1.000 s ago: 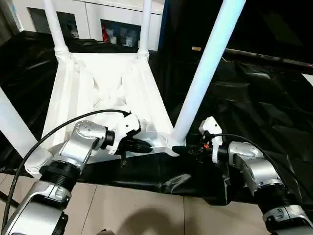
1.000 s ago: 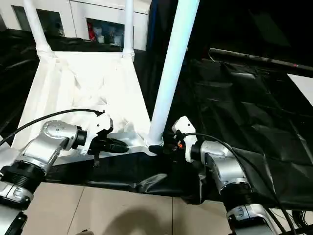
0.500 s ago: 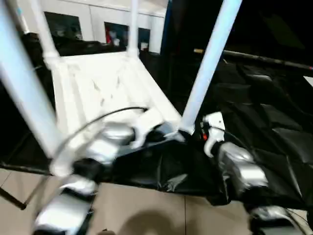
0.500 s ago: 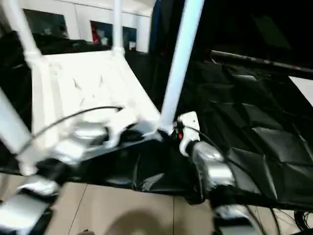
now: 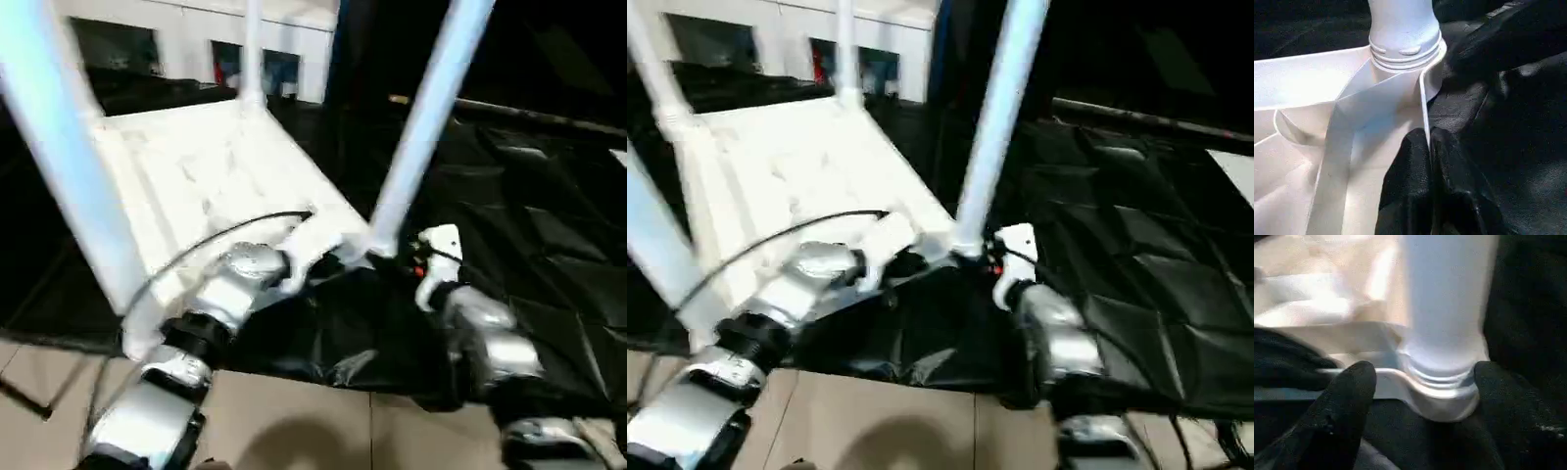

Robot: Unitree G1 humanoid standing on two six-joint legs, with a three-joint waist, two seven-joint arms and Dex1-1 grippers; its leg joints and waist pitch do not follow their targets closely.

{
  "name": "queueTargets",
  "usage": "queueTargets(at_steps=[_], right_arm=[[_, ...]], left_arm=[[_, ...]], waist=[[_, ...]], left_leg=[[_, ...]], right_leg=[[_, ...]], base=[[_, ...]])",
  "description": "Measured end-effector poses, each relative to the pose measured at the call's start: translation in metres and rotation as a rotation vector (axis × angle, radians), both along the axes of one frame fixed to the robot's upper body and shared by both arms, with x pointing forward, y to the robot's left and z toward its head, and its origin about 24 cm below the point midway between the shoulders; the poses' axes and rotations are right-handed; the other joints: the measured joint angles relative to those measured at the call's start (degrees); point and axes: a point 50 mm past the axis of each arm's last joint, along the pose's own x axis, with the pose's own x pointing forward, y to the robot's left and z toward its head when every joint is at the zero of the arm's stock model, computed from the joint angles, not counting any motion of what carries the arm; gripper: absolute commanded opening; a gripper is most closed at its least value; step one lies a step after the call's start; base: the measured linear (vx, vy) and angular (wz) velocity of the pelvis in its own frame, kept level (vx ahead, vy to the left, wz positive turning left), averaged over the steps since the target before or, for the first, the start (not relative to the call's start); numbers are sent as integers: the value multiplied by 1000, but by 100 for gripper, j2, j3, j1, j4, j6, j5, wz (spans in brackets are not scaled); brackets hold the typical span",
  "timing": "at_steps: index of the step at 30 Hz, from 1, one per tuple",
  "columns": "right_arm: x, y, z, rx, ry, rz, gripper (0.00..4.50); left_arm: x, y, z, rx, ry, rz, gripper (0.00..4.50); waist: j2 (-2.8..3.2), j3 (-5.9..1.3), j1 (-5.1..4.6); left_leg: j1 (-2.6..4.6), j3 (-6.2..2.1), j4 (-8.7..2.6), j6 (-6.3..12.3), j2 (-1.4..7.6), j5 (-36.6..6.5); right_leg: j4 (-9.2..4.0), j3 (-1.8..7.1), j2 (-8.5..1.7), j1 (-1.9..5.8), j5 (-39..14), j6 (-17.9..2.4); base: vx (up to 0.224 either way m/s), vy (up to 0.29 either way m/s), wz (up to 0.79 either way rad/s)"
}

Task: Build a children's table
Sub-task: Rotate leg to tighten

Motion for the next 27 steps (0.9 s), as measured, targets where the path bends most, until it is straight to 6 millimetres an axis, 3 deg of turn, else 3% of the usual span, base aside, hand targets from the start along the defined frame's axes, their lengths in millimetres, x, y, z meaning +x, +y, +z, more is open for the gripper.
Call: queueTargets(at_steps=[8, 10, 17, 27], right_arm=[[-5, -10, 9, -96, -16, 236, 385], [-6, -6, 10, -92, -19, 293, 385], [-11, 1, 9, -106, -10, 402, 385], [-14, 6, 7, -100, 0, 441, 310]], left_arm=[[-23, 35, 2, -27, 91, -222, 0], [-29, 39, 4, -32, 116, -274, 0], [-36, 45, 5, -39, 154, -306, 0], [-38, 49, 6, -46, 167, -295, 0]], waist=[[-6, 2, 55], [-14, 4, 100], [-36, 3, 78], [-38, 4, 35]], left_leg=[[15, -1, -4, -1, 9, 0], [13, 3, 2, 0, 10, 0], [15, 5, 6, 4, 8, -2], [14, 5, 6, 4, 7, -2]], right_leg=[[1, -6, -6, -2, -8, -3], [0, -5, -13, -2, -11, -5], [-2, -3, -12, -1, -16, -1], [2, -4, -10, -4, -22, -1]], base=[[0, 0, 0], [0, 0, 0], [0, 0, 0], [0, 0, 0]])
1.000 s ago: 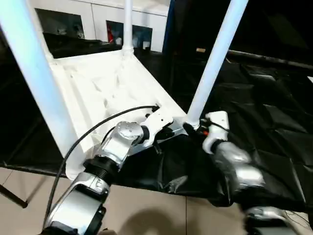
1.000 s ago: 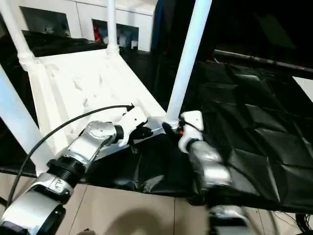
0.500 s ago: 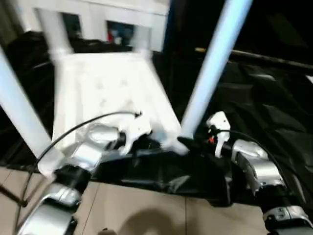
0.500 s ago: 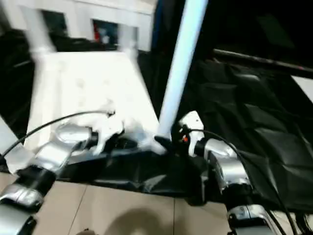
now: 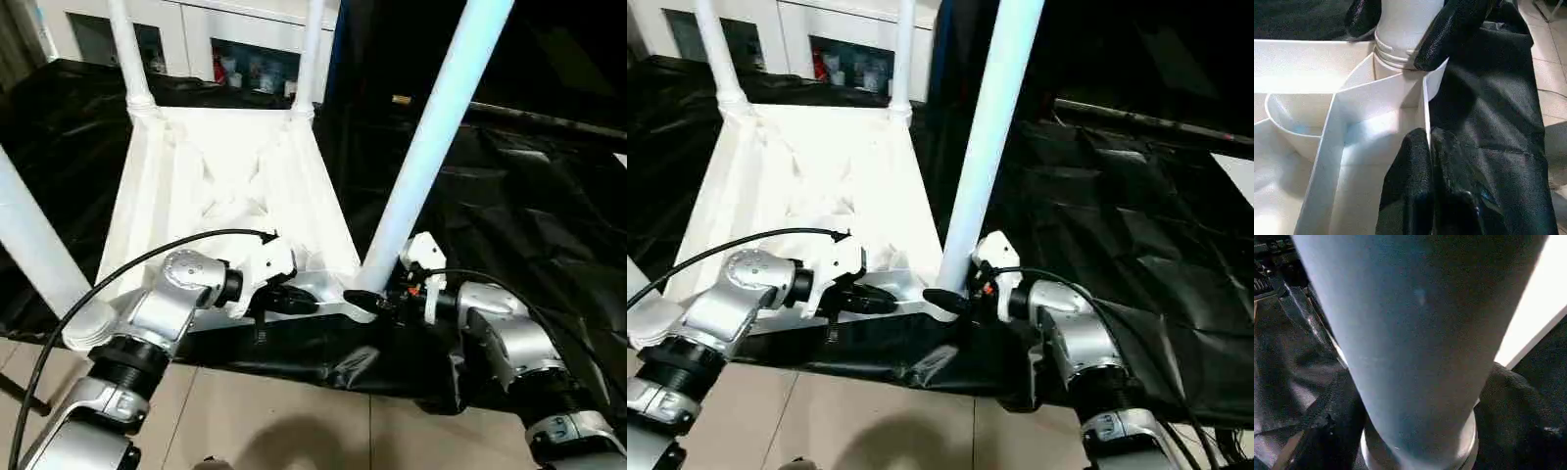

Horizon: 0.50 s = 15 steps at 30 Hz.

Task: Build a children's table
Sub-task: Rotate leg to tighten

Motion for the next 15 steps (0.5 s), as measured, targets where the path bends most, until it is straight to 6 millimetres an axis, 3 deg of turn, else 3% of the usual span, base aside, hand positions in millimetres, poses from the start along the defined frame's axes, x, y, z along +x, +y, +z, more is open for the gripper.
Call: queueTargets(at_steps=[7, 15], right_arm=[[0, 1, -3, 12, 4, -35, 267], [24, 4, -12, 27, 25, -534, 258]], left_arm=[[2, -1, -1, -5, 2, 26, 0], [26, -44, -8, 3, -66, 235, 0]], waist=[[-1, -1, -7], [-6, -7, -4]], left_leg=[[3, 0, 1, 0, -2, 0], [15, -3, 14, -4, -5, 2]], right_leg=[[2, 1, 0, 6, 0, 0], [13, 7, -3, 14, 15, 25]], base=[[0, 0, 0], [0, 0, 0]])
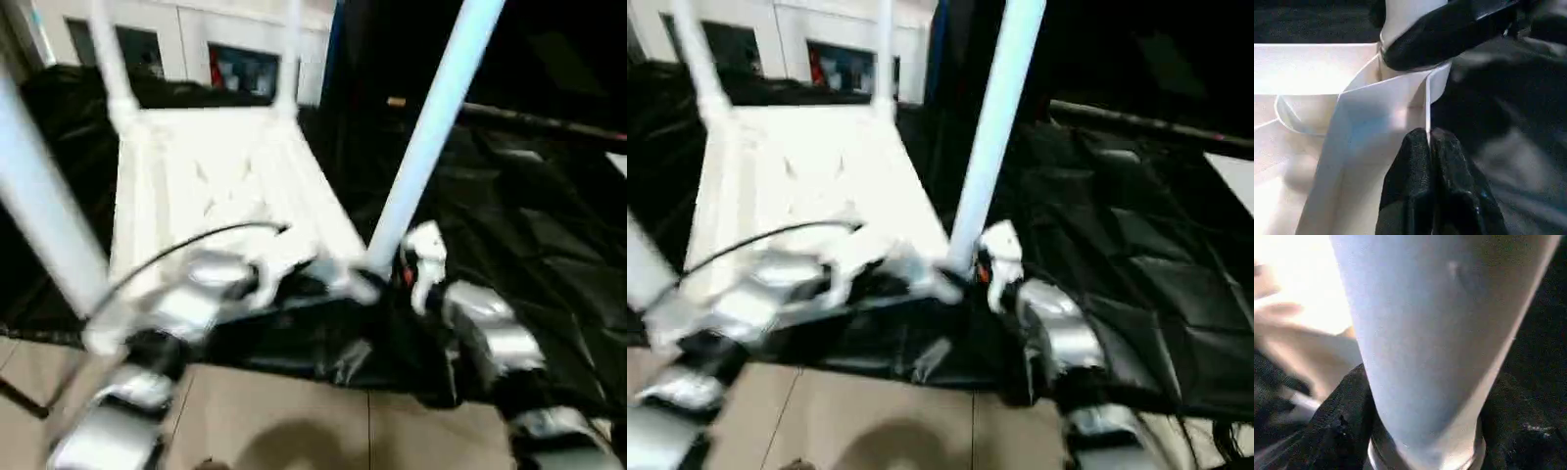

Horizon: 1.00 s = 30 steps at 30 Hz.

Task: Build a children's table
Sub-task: Rotate leg to tighten

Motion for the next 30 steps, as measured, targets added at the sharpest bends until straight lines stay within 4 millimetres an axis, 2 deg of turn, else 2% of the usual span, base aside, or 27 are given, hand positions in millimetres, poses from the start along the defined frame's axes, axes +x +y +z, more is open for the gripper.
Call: queueTargets(at_steps=[2, 5, 8, 12, 13, 14, 17, 22, 26, 30], right_arm=[[8, 2, 1, -2, 14, -157, 258], [12, 6, 1, 12, 30, -286, 258], [15, 8, 2, -5, 14, -332, 258], [12, 6, 2, -14, -28, -302, 258], [11, 5, 1, -2, -27, -294, 313], [11, 4, 1, 6, -28, -282, 327], [8, 9, 8, 57, -65, -137, 348], [0, -1, 10, -4, -72, 100, 385], [-8, -10, 13, -33, -63, 267, 385], [-14, -8, 15, -26, -43, 413, 385]], left_arm=[[5, -17, -1, -2, -5, 63, 0], [7, -32, -2, -2, -13, 99, 0], [9, -37, -2, -2, -24, 110, 0], [8, -37, -1, 1, -43, 85, 0], [9, -36, -1, 4, -43, 81, 0], [8, -35, -1, 4, -42, 77, 0], [13, -18, 0, 23, -54, 97, 0], [10, 3, 2, 32, -42, 20, 0], [3, 24, 4, 32, -3, -68, 0], [-5, 40, 7, 33, 54, -163, 0]], waist=[[0, 0, 8], [1, -1, 19], [3, -2, 27], [2, -1, 42], [2, -1, 47], [2, -1, 46], [-21, 2, -38], [-36, 2, -42], [-51, -1, -37], [-60, 1, -5]], left_leg=[[-6, 1, 2, 0, -2, 1], [-9, 1, 3, 1, -4, 1], [-17, 1, 2, 1, -5, 1], [-27, 1, 2, 3, -6, 1], [-28, 1, 1, 3, -6, 1], [-26, 1, -1, 3, -5, 1], [-31, -3, -1, 3, -4, 1], [-24, -6, -8, 2, 0, 0], [-24, -5, -8, 1, 2, 1], [-21, -5, -1, 2, 7, 1]], right_leg=[[1, 5, -2, -1, 4, 4], [-1, 9, -4, -1, 5, 3], [-2, 9, -4, -3, 11, -8], [-7, 9, -4, -9, 8, -5], [-7, 8, -3, -10, 7, -4], [-7, 8, -3, -10, 6, -4], [-6, -1, 8, -6, 12, -9], [-6, -10, 10, -7, 6, 7], [-6, -9, 10, -7, 20, -23], [-9, -11, 9, -19, 14, -29]], base=[[0, 0, 0], [0, 0, 0], [0, 0, 0], [0, 0, 0], [0, 0, 0], [0, 0, 0], [0, 0, 0], [0, 0, 0], [0, 0, 0], [0, 0, 0]])
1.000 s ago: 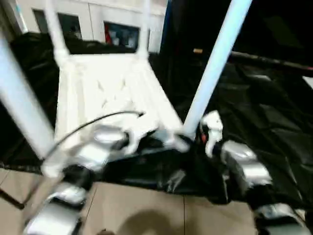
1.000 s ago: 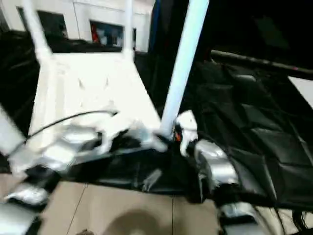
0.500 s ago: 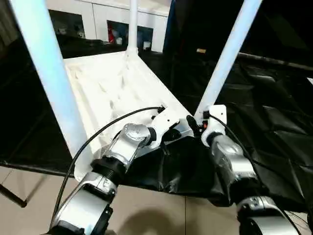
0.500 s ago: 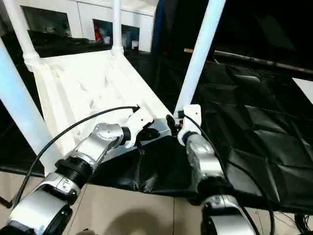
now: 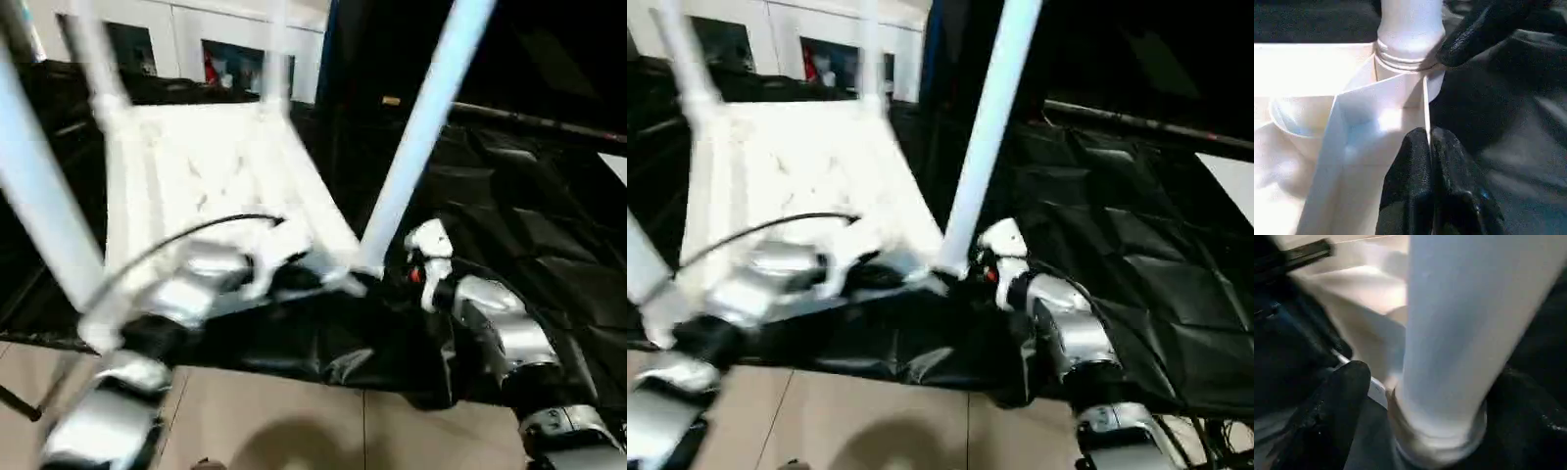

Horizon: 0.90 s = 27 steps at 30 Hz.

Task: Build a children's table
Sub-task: Rotate leg to tighten

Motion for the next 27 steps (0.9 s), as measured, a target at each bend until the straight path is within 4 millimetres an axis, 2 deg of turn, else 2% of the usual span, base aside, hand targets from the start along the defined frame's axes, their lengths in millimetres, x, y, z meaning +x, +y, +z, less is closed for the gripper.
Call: queueTargets(at_steps=[3, 11, 16, 19, 21, 25, 27], right_arm=[[-2, -3, 1, 13, 18, 44, 369], [-5, -5, 1, 29, 41, 97, 315], [-5, -4, 1, 27, 43, 99, 262], [-5, -4, 1, 39, 46, 85, 251], [-5, -3, 0, 51, 52, 78, 224], [-7, -4, -3, 77, 62, 28, 211], [-4, -3, -6, 97, 71, -70, 209]], left_arm=[[-3, 6, 2, -4, 33, -33, 0], [-4, 12, 3, -11, 53, -27, 0], [-5, 14, 4, -13, 51, -31, 0], [-5, 12, 4, -16, 56, -32, 0], [-6, 11, 3, -20, 60, -33, 0], [-4, 8, 3, -23, 52, -13, 0], [1, -2, 1, -24, 28, 31, 0]], waist=[[-14, 0, 25], [-33, -1, -5], [-41, -5, -2], [-42, -5, -5], [-43, -6, -6], [-49, -10, -2], [-50, -11, -3]], left_leg=[[-7, 2, 8, 2, 0, -1], [-2, 3, 7, 4, 1, -2], [-2, 3, 8, 4, 1, -2], [-1, 4, 7, 4, 1, -3], [-1, 3, 7, 4, 1, -2], [3, 3, 10, 4, 0, -2], [13, 4, 11, 4, -1, -2]], right_leg=[[-4, 0, -3, 2, -8, -4], [-1, -4, 1, 0, -10, -7], [-1, -3, 0, 1, -10, -7], [-1, -3, 0, 1, -11, -7], [-1, -3, 0, 1, -11, -7], [0, -2, 0, 6, -10, -8], [2, 3, -3, 15, -5, -9]], base=[[0, 0, 0], [0, 0, 0], [0, 0, 0], [0, 0, 0], [0, 0, 0], [0, 0, 0], [0, 0, 0]])
